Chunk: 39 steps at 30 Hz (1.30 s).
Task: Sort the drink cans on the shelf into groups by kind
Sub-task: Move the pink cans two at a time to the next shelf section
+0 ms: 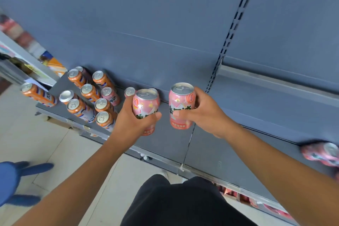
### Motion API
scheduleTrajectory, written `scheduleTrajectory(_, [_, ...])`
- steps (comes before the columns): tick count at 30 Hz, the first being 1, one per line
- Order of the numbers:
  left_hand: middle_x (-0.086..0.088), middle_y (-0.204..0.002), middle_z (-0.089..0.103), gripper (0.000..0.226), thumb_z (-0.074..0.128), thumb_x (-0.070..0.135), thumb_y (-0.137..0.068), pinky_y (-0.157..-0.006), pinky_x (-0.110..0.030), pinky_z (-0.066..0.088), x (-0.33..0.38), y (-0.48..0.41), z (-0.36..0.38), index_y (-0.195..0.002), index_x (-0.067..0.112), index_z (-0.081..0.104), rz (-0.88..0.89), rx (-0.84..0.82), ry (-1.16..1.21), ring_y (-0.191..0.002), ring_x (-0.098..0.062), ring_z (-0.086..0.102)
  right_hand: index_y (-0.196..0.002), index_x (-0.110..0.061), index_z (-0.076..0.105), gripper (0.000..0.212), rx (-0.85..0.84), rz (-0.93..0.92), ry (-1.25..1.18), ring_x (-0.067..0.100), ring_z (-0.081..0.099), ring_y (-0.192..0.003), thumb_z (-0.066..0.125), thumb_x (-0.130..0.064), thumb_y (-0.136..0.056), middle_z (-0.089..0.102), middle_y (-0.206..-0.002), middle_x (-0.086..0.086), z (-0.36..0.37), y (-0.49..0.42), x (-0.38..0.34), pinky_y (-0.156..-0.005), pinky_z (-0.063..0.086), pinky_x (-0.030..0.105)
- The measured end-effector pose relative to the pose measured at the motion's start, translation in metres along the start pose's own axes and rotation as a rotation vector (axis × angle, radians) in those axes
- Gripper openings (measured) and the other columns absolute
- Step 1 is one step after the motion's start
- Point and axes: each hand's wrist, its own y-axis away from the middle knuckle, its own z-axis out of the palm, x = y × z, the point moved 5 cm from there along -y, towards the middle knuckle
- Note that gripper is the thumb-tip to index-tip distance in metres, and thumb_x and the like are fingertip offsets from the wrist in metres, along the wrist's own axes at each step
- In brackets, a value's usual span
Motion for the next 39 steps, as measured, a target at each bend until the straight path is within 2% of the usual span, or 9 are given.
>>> scheduleTrajectory(4, [0.018,-0.108,0.06,0.066,0.086,0.024,-0.074,-0.067,-0.006,0.048,0.019,0.007,0.003,-0.123,0.034,0.044,0.117,-0.103,-0.013,-0.092,0.009,0.06,-0.127,-0.026,0.056,0.067,0.05,-0.033,0.033,0.006,0.069,-0.097,0.085,-0.004,-0.072,0.071,-0.108,-0.01,-0.008,0.025,-0.011,-0.081,0.055,0.021])
scheduleTrajectory(8, [0.018,-0.105,0.06,0.065,0.088,0.016,-0.07,-0.064,-0.008,0.049,0.033,0.012,0.006,-0.118,0.034,0.047,0.208,-0.23,0.009,-0.087,0.011,0.06,-0.124,-0.026,0.057,0.065,0.158,-0.068,0.028,0.008,0.068,-0.096,0.086,-0.004,-0.071,0.071,-0.106,-0.009,-0.01,0.05,-0.017,-0.082,0.053,0.021])
scheduleTrajectory(12, [0.025,-0.108,0.063,0.069,0.09,0.029,-0.068,-0.081,-0.016,0.051,0.038,0.018,0.011,-0.122,0.04,0.048,0.29,-0.389,-0.014,-0.101,0.001,0.062,-0.123,-0.029,0.056,0.066,0.296,-0.081,0.029,0.008,0.068,-0.098,0.085,0.0,-0.071,0.071,-0.108,-0.008,-0.008,0.079,-0.017,-0.085,0.055,0.022])
scheduleTrajectory(15, [0.031,-0.106,0.062,0.064,0.089,0.023,-0.069,-0.082,-0.012,0.05,0.042,0.028,0.019,-0.117,0.042,0.05,0.318,-0.495,0.001,-0.101,0.001,0.063,-0.123,-0.033,0.056,0.067,0.374,-0.074,0.047,0.01,0.068,-0.103,0.087,-0.004,-0.07,0.07,-0.111,-0.01,-0.006,0.103,-0.011,-0.092,0.055,0.026])
scheduleTrajectory(19, [0.032,-0.106,0.063,0.066,0.09,0.021,-0.068,-0.081,-0.014,0.052,0.052,0.044,0.039,-0.118,0.04,0.051,0.362,-0.601,0.02,-0.099,0.003,0.063,-0.125,-0.031,0.057,0.067,0.482,-0.064,0.043,0.01,0.067,-0.105,0.087,-0.006,-0.07,0.07,-0.113,-0.011,-0.008,0.141,0.0,-0.091,0.054,0.024])
scheduleTrajectory(23, [0.03,-0.108,0.065,0.066,0.089,0.024,-0.07,-0.082,-0.016,0.052,0.068,0.063,0.068,-0.119,0.043,0.049,0.375,-0.681,0.039,-0.101,0.002,0.064,-0.126,-0.029,0.057,0.066,0.596,-0.048,0.025,0.008,0.068,-0.102,0.086,-0.005,-0.071,0.07,-0.111,-0.011,-0.021,0.182,0.009,-0.086,0.052,0.02])
scheduleTrajectory(29, [0.03,-0.096,0.066,0.058,0.089,0.022,-0.072,-0.066,-0.013,0.053,0.096,0.103,0.131,-0.108,0.046,0.051,0.39,-0.771,0.049,-0.087,0.004,0.065,-0.126,-0.03,0.058,0.063,0.759,-0.077,0.004,0.013,0.067,-0.106,0.086,-0.01,-0.073,0.07,-0.114,-0.008,-0.061,0.246,0.022,-0.095,0.055,0.033])
scheduleTrajectory(33, [0.022,-0.095,0.068,0.056,0.087,0.035,-0.065,-0.072,-0.019,0.053,0.11,0.138,0.187,-0.109,0.041,0.053,0.341,-0.819,0.074,-0.088,-0.001,0.066,-0.128,-0.027,0.058,0.061,0.811,-0.081,-0.015,0.012,0.067,-0.105,0.084,-0.008,-0.075,0.07,-0.112,-0.008,-0.099,0.298,0.038,-0.089,0.055,0.023])
scheduleTrajectory(39, [0.009,-0.104,0.067,0.065,0.088,0.016,-0.071,-0.066,-0.018,0.055,0.126,0.208,0.273,-0.118,0.036,0.047,0.191,-0.93,0.158,-0.087,0.0,0.067,-0.129,-0.03,0.055,0.063,0.868,-0.06,-0.046,0.005,0.066,-0.103,0.084,-0.013,-0.075,0.069,-0.108,-0.015,-0.161,0.379,0.064,-0.081,0.052,0.014])
